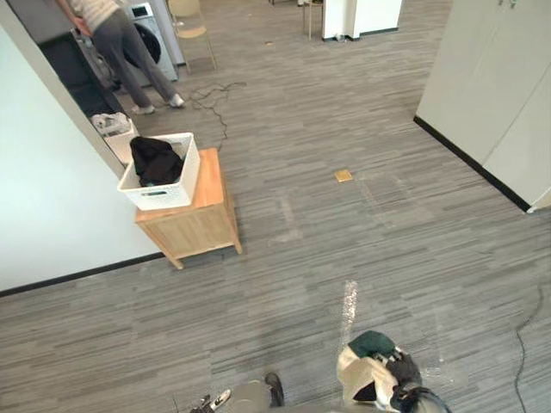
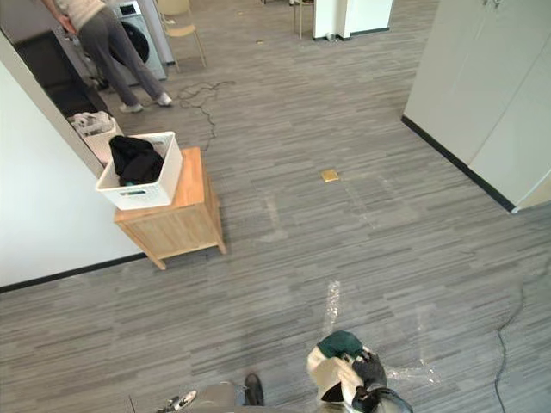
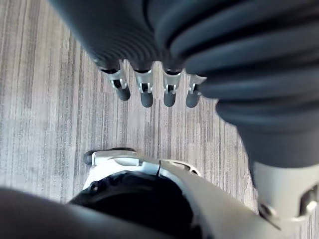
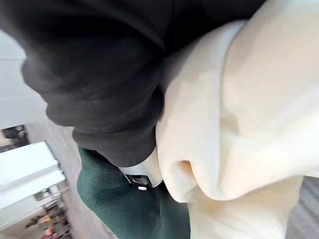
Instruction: Tidy the bed and pick cloth on bed and put in laundry
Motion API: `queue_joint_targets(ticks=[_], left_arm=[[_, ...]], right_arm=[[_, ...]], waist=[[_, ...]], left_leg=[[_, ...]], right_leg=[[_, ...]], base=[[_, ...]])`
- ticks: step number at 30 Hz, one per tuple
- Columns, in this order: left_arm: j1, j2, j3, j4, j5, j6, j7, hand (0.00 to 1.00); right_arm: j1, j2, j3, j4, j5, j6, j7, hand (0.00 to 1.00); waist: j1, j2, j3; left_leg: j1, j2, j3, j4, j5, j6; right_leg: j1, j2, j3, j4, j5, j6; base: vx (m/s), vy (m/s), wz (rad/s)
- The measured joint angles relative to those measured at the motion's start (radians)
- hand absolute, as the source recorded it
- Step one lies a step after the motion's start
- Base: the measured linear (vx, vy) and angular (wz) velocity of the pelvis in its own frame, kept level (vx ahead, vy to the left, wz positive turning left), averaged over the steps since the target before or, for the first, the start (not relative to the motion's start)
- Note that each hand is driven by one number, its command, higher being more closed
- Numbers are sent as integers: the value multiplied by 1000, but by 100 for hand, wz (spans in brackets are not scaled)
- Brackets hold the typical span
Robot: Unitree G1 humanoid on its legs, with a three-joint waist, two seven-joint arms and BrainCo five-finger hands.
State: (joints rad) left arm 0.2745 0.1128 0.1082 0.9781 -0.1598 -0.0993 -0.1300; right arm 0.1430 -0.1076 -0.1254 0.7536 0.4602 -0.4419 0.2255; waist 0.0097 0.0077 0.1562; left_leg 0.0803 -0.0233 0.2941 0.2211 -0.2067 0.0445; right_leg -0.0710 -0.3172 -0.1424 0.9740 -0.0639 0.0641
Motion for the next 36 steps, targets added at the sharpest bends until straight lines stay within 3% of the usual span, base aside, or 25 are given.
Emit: queue_joint_targets(ticks=[1, 3, 4, 5, 6, 7, 8, 9, 10, 11, 12, 13, 15, 16, 18, 22, 24, 25, 26, 28, 29, 30, 32, 34, 36], left_arm=[[2, 8, -20, -24, -25, 0, 0, 0], [-18, 17, -27, -83, -72, -6, -4, 0], [-50, 29, -29, -118, -108, -7, -20, 0], [-65, 32, -31, -125, -116, -7, -25, 0], [-95, 31, -33, -128, -135, -5, -37, 0], [-107, 34, -36, -137, -144, -6, -49, 0], [-107, 38, -37, -148, -144, -8, -54, 0], [-99, 31, -37, -147, -143, -16, -66, 0], [-92, 19, -36, -146, -143, -23, -66, 0], [-92, 18, -34, -145, -143, -24, -64, 0], [-80, 8, -28, -143, -144, -23, -58, 0], [-57, -8, -17, -144, -152, -23, -54, 0], [-21, -33, -13, -149, -156, -29, -58, 0], [0, -41, -12, -154, -162, -31, -68, 0], [21, -47, -8, -178, -166, -28, -85, 0], [37, -59, 13, -269, -206, -17, -113, 0], [38, -74, 33, -308, -220, -15, -119, 0], [37, -74, 47, -304, -219, -14, -124, 0], [40, -78, 58, -299, -220, -8, -123, 0], [33, -88, 61, -303, -225, 6, -124, 0], [21, -78, 61, -303, -226, 17, -117, 0], [14, -64, 59, -303, -225, 34, -101, 0], [9, -56, 47, -302, -224, 47, -84, 0], [8, -52, 25, -302, -242, 47, -64, 0], [-17, -36, 3, -302, -282, 55, -53, 0]], right_arm=[[14, 1, 3, -48, 0, -15, 9, 100], [32, 9, 6, -120, -19, -108, 28, 100], [47, 18, -1, -197, -62, -206, 19, 100], [55, 21, -5, -232, -69, -230, 18, 100], [63, 20, -15, -278, -69, -260, 17, 100], [62, 19, -18, -297, -66, -263, 15, 100], [62, 19, -17, -306, -65, -263, 14, 100], [63, 10, -12, -308, -53, -254, 15, 100], [65, 1, 0, -310, -31, -220, 18, 100], [61, 2, 6, -310, -12, -185, 22, 100], [51, 1, 12, -310, 16, -112, 28, 100], [58, 1, 27, -309, 29, -52, 40, 100], [76, 2, 44, -307, 46, 0, 69, 100], [91, 4, 54, -306, 52, 27, 92, 100], [96, 13, 53, -306, 52, 51, 140, 100], [95, 11, 21, -315, 47, 74, 202, 100], [125, 0, -18, -369, 39, 96, 215, 100], [129, -11, -25, -386, 39, 99, 213, 100], [123, -14, -24, -386, 38, 103, 207, 100], [102, -23, -24, -387, 28, 109, 190, 100], [76, -20, -27, -387, 19, 123, 174, 100], [45, -18, -21, -388, 13, 137, 152, 100], [15, -19, -21, -388, -1, 139, 110, 100], [20, -19, -14, -396, -1, 133, 91, 100], [36, -19, 1, -442, -2, 100, 79, 100]], waist=[[-2, 5, 4], [-25, -5, 7], [-54, -20, 21], [-63, -24, 26], [-69, -23, 28], [-72, -29, 28], [-74, -41, 29], [-79, -32, 25], [-78, 10, 16], [-75, 20, 22], [-73, 40, 36], [-73, 60, 44], [-68, 83, 57], [-50, 91, 64], [-43, 72, 76], [2, 40, 74], [-2, 44, 63], [7, 30, 54], [5, 13, 31], [4, -2, 15], [4, -16, 14], [6, -31, 14], [0, -28, 16], [-3, -5, 17], [-10, 7, 14]], left_leg=[[49, 0, -10, -33, -8, 11], [78, 5, -42, -71, -10, 16], [101, 6, -86, -100, -12, 11], [112, 10, -101, -110, -15, 6], [135, 35, -118, -113, -34, -10], [159, 51, -138, -111, -54, -39], [176, 50, -152, -111, -67, -55], [225, 79, -188, -93, -133, -85], [228, 122, -211, -62, -151, -96], [223, 130, -213, -23, -145, -104], [176, 154, -206, 110, -120, -137], [103, 183, -205, 310, -51, -143], [-10, 253, -202, 604, 70, -158], [-83, 290, -179, 776, 54, -142], [-195, 279, -159, 844, 40, -120], [-332, 186, 44, 463, 21, -87], [-329, 139, 322, 133, 59, -78], [-328, 118, 382, 97, 129, 70], [-332, 86, 387, 108, 101, 143], [-332, 77, 376, 156, 51, 210], [-317, 72, 369, 194, 22, 239], [-267, 45, 325, 184, -4, 230], [-156, 3, 246, 122, -22, 202], [-21, -12, 159, 40, -16, 191], [37, -15, 55, -10, -10, 174]], right_leg=[[-64, 1, -9, 91, -46, -20], [-168, 20, -54, 57, -118, -3], [-226, 42, -94, -90, -138, 12], [-241, 55, -108, -185, -134, 12], [-243, 97, -134, -437, -96, 12], [-221, 130, -133, -706, -11, 32], [-218, 132, -119, -784, 17, 55], [-232, 154, -54, -762, 154, 28], [-272, 186, -43, -635, 133, -14], [-288, 188, -46, -584, 98, -40], [-284, 196, -57, -523, 41, -54], [-242, 202, -71, -504, -18, -60], [-133, 231, -88, -555, -66, -81], [-43, 253, -91, -601, -92, -88], [81, 251, -106, -678, -121, -83], [251, 211, -148, -825, -148, -34], [366, 214, -253, -915, -161, 23], [406, 207, -269, -924, -191, 66], [416, 189, -278, -912, -196, 75], [386, 155, -288, -802, -187, 91], [342, 118, -283, -629, -169, 98], [250, 64, -247, -333, -127, 80], [151, 35, -213, -2, -147, 54], [65, 57, -211, 74, -196, 4], [-49, 90, -199, 3, -246, -1]], base=[[399, 62, 3], [402, 9, 37], [387, -69, 65], [519, -130, 83], [574, -188, 73], [519, -199, 72], [707, -304, 84], [785, -325, 81], [802, -313, 71], [669, -270, 32], [615, -311, 14], [603, -334, 17], [611, -264, 18], [840, -247, 9], [615, -147, 6], [510, -34, 11], [755, 57, 72], [795, 77, 63], [670, 70, 45], [658, 111, 47], [733, 180, 61], [681, 183, 63], [630, 97, 81], [594, -37, 105], [497, -154, 146]])
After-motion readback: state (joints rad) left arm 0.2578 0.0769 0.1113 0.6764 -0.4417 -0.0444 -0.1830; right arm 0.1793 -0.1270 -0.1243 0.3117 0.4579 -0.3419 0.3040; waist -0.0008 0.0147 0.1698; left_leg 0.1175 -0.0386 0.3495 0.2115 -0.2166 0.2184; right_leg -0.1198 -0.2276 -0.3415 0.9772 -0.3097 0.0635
